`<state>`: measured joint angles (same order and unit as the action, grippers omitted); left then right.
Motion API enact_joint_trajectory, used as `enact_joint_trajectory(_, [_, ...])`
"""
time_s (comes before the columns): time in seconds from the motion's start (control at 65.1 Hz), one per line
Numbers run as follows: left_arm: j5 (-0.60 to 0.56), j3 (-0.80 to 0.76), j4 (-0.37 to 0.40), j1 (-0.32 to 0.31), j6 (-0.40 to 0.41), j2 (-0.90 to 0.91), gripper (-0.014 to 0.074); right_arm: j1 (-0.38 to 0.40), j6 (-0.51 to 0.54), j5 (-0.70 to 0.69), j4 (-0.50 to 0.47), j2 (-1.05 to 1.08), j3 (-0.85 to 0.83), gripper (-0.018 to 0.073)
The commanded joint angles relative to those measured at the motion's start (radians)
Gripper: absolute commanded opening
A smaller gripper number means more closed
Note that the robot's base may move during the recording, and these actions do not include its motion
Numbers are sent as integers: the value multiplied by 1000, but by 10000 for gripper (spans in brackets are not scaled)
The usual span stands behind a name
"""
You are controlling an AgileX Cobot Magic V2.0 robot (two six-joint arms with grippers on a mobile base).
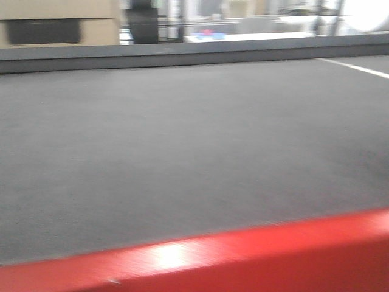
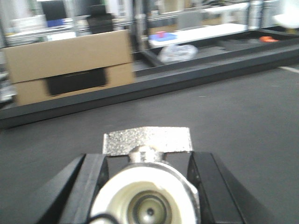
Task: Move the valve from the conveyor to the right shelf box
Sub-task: 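Drive the base past the red conveyor toward the shelf of blue bins, holding both valves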
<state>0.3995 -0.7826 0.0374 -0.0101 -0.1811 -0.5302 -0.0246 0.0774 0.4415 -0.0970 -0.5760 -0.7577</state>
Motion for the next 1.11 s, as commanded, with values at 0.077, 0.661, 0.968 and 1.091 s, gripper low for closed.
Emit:
enact_joint_trajectory(0.077, [-51, -7, 5, -4, 9, 7, -111, 1, 1, -76, 5, 9, -20, -154])
enact_joint_trajectory(0.661, [-51, -7, 5, -4, 9, 7, -111, 1, 1, -76, 5, 9, -20, -154])
enact_joint_trajectory(0.968, [-51, -7, 5, -4, 9, 7, -111, 1, 1, -76, 5, 9, -20, -154])
enact_joint_trajectory(1.091, [-51, -7, 5, -4, 9, 7, -111, 1, 1, -76, 5, 9, -20, -154])
